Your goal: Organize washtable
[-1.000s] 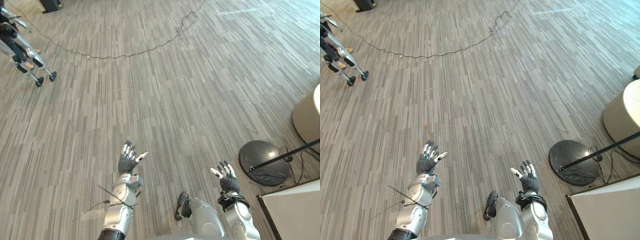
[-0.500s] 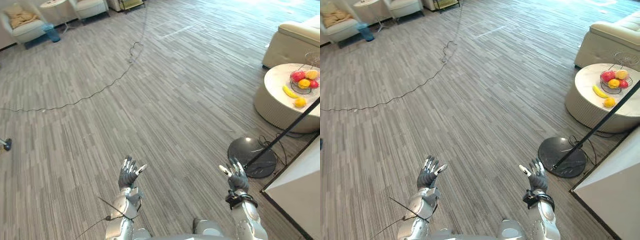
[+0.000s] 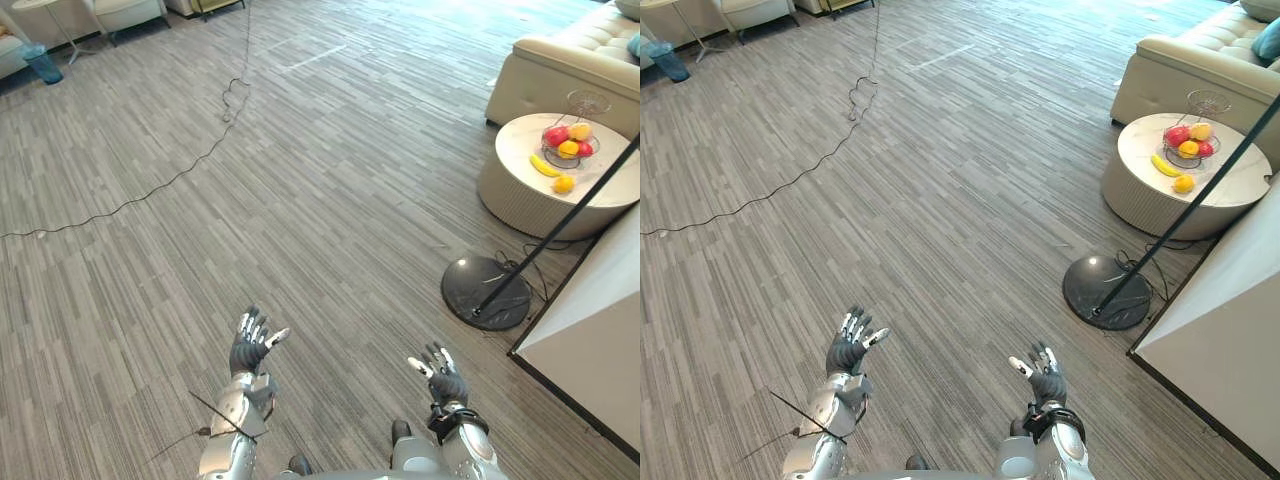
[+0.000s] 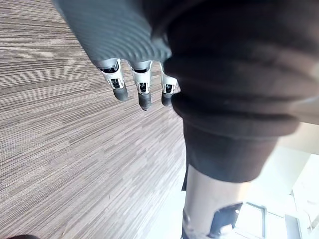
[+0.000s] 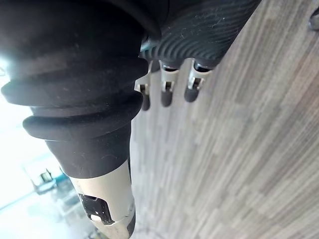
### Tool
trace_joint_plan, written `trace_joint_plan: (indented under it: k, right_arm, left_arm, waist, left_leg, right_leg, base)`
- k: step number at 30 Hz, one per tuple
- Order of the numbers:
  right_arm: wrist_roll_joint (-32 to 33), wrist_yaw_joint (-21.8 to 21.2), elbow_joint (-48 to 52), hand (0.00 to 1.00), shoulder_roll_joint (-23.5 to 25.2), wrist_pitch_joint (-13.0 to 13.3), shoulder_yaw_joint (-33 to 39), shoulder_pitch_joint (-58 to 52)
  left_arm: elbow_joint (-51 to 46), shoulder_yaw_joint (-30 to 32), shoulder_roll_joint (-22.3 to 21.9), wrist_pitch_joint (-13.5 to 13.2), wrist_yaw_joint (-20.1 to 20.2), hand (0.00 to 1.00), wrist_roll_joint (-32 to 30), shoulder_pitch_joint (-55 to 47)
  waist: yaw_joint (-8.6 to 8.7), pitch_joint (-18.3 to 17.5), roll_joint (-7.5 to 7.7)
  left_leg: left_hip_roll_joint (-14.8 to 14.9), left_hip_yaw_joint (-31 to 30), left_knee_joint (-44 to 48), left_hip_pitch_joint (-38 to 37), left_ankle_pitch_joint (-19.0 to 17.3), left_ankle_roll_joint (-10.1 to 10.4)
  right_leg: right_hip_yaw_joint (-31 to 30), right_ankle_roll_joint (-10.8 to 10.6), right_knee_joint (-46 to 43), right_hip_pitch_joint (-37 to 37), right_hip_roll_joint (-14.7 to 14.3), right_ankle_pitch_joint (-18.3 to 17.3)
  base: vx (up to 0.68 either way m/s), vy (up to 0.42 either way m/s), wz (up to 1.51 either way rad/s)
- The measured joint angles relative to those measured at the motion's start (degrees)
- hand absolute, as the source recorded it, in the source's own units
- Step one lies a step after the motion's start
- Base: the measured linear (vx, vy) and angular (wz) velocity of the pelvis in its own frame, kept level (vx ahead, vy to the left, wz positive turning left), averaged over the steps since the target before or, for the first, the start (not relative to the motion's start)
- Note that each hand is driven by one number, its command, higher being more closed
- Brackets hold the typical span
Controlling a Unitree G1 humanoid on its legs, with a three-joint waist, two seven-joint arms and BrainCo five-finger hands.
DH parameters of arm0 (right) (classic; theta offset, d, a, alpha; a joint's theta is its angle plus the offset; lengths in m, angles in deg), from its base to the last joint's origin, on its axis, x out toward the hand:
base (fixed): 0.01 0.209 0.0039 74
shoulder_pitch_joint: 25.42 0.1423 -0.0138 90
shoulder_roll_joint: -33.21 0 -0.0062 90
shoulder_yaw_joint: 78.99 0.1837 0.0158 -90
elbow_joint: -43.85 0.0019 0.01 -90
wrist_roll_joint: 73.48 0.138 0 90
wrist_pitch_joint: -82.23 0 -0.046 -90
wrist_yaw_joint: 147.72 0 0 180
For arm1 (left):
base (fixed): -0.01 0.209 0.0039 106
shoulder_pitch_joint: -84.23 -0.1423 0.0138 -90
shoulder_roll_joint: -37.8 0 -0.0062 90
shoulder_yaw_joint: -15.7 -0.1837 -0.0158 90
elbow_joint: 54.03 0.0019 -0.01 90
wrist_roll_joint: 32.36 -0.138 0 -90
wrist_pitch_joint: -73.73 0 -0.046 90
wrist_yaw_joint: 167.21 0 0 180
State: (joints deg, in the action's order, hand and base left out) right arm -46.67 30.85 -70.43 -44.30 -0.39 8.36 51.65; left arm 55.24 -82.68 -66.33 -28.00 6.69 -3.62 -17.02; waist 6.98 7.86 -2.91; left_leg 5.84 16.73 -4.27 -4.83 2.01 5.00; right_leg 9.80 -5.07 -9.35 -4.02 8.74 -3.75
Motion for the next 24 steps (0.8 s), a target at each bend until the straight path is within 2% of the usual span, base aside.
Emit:
trace_joint_plan:
  k: [2, 5, 7, 8, 9, 10, 12, 14, 21, 24]
  right_arm:
    - [0.0, 0.0, -1.5, 0.00, 0.0, -0.1, -0.2, 0.1]
    - [0.0, 0.0, -2.7, 0.00, -0.1, -0.1, -0.8, -0.4]
    - [0.0, 0.0, -3.4, 0.00, 0.1, 0.0, -0.8, -0.3]
    - [0.0, 0.0, -3.7, 0.00, 0.2, 0.0, -0.8, -0.3]
    - [0.1, 0.0, -3.7, 0.00, 0.2, 0.0, -0.7, -0.6]
    - [0.2, 0.0, -3.7, 0.00, 0.2, 0.1, -0.6, -1.1]
    - [0.2, 0.1, -3.8, 0.00, 0.3, 0.2, -0.6, -1.0]
    - [0.2, 0.1, -4.0, 0.00, 0.9, 0.2, -0.6, -0.7]
    - [0.1, 0.4, -6.5, 0.00, 2.1, 0.3, -0.3, 0.1]
    - [-0.1, 0.7, -7.6, 0.00, 2.1, 0.6, -0.3, 0.6]
  left_arm:
    - [0.0, -0.3, -0.1, 0.1, 0.1, 0.00, 0.1, -1.3]
    - [0.5, -0.1, 0.0, 0.2, -0.2, 0.00, 1.0, -3.5]
    - [0.7, -0.1, 0.2, 0.3, -0.3, 0.00, 1.6, -4.4]
    - [0.7, -0.1, 0.3, 0.3, -0.3, 0.00, 1.7, -4.3]
    - [0.8, -0.2, 0.4, 0.3, -0.5, 0.00, 1.7, -4.1]
    - [0.9, -0.1, 0.3, 0.3, -0.6, 0.00, 2.1, -3.9]
    - [1.1, 0.0, 0.6, 0.2, -0.8, 0.00, 2.1, -4.0]
    - [1.1, 0.1, 1.0, 0.2, -1.1, 0.00, 2.1, -3.6]
    - [4.3, 0.1, 2.3, 0.3, -1.7, 0.00, -0.9, -3.5]
    - [5.2, 0.3, 2.2, 0.2, -1.7, 0.00, -1.0, -3.4]
  waist:
    - [-0.45, -0.5, 0.64]
    - [-2.96, -2.0, 1.52]
    - [-3.05, -3.1, 2.49]
    - [-3.05, -3.3, 2.78]
    - [-3.09, -3.3, 3.42]
    - [-3.25, -3.2, 3.78]
    - [-4.27, -3.5, 4.18]
    - [-4.65, -3.6, 4.19]
    - [-4.39, -3.8, 5.32]
    - [-4.30, -3.8, 5.26]
  left_leg:
    - [-0.3, -3.6, -1.2, 0.4, 1.0, 0.1]
    - [-0.6, -7.2, -1.4, 2.0, 1.0, 0.0]
    - [-1.1, -10.0, -0.9, 4.1, 0.9, -0.1]
    - [-1.0, -9.6, -0.4, 5.0, 0.9, -0.1]
    - [-0.6, -5.6, 2.0, 6.2, 0.2, -1.6]
    - [0.4, -0.2, 5.3, 7.1, 1.4, -2.5]
    - [-0.3, 1.7, 5.6, 6.7, 1.5, -2.3]
    - [-0.6, 1.7, 2.1, 4.9, 2.8, -1.8]
    - [0.3, 4.5, -1.0, 2.6, 3.8, -1.2]
    - [1.0, 5.9, -1.0, 1.8, 4.0, -1.0]
  right_leg:
    - [3.6, -0.3, -0.8, 1.1, 0.8, -1.7]
    - [7.1, -0.3, -1.3, 2.2, 1.5, -3.0]
    - [11.4, -0.8, -2.2, 3.2, 2.7, -4.8]
    - [12.7, -0.9, -2.8, 3.3, 3.2, -5.4]
    - [15.1, -1.1, -3.9, 4.1, 4.5, -6.6]
    - [16.2, -1.3, -5.7, 4.8, 5.6, -7.2]
    - [14.2, -1.3, -5.9, 5.2, 6.1, -7.5]
    - [13.8, -0.8, -3.5, 5.9, 5.2, -6.9]
    - [10.7, -0.2, 0.1, 6.8, 3.0, -4.9]
    - [9.6, 0.0, 1.2, 7.2, 2.1, -4.1]
  base:
    - [-0.05, -0.040, 0.95]
    - [0.00, -0.025, 0.74]
    - [0.07, -0.004, 1.09]
    - [0.09, 0.003, 1.28]
    - [0.11, 0.000, 1.12]
    - [0.12, 0.000, 0.93]
    - [0.14, 0.025, 0.24]
    - [0.15, 0.014, -0.01]
    - [0.09, -0.009, -0.17]
    - [0.02, -0.020, -0.22]
